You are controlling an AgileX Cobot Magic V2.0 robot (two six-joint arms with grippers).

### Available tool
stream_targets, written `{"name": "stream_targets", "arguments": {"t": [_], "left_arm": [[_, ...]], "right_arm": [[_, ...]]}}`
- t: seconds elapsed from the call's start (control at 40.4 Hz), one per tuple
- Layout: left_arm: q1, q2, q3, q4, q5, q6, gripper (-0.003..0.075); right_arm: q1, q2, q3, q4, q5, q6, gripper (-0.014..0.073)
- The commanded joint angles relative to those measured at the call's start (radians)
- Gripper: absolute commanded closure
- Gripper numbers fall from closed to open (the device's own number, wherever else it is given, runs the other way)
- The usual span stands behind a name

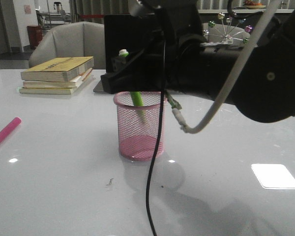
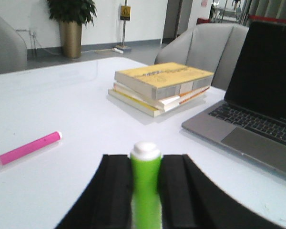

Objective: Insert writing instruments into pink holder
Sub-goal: 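Lower the green marker into the holder and open the right gripper, then move the left gripper down over the pink marker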

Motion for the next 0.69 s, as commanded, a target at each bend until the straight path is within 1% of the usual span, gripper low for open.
{"name": "stream_targets", "arguments": {"t": [0.0, 0.05, 0.099, 0.198, 0.272, 0.372, 0.471, 0.545, 0.619, 0.644, 0.669], "left_arm": [[-0.007, 0.007, -0.028, -0.013, -0.085, 0.000, 0.0215], [-0.007, 0.007, -0.028, -0.013, -0.085, 0.000, 0.0215], [-0.007, 0.007, -0.028, -0.013, -0.085, 0.000, 0.0215], [-0.007, 0.007, -0.028, -0.013, -0.085, 0.000, 0.0215], [-0.007, 0.007, -0.028, -0.013, -0.085, 0.000, 0.0215], [-0.007, 0.007, -0.028, -0.013, -0.085, 0.000, 0.0215], [-0.007, 0.007, -0.028, -0.013, -0.085, 0.000, 0.0215], [-0.007, 0.007, -0.028, -0.013, -0.085, 0.000, 0.0215], [-0.007, 0.007, -0.028, -0.013, -0.085, 0.000, 0.0215], [-0.007, 0.007, -0.028, -0.013, -0.085, 0.000, 0.0215], [-0.007, 0.007, -0.028, -0.013, -0.085, 0.000, 0.0215]], "right_arm": [[0.002, -0.043, -0.024, -0.013, -0.055, -0.003, 0.0235], [0.002, -0.045, -0.026, -0.013, -0.040, -0.003, 0.0170], [0.002, -0.057, -0.026, -0.013, -0.023, -0.003, 0.0140], [0.002, -0.132, -0.026, -0.013, 0.068, -0.003, 0.0137], [0.002, -0.234, -0.026, -0.013, 0.201, -0.003, 0.0137], [0.000, -0.407, -0.026, -0.012, 0.446, -0.003, 0.0139], [-0.024, -0.577, -0.026, -0.012, 0.733, -0.003, 0.0141], [-0.068, -0.712, -0.026, -0.012, 0.994, -0.003, 0.0158], [-0.131, -0.817, -0.026, -0.012, 1.206, -0.003, 0.0196], [-0.156, -0.865, -0.026, -0.012, 1.303, -0.003, 0.0212], [-0.181, -0.894, -0.026, -0.012, 1.359, -0.003, 0.0228]]}}
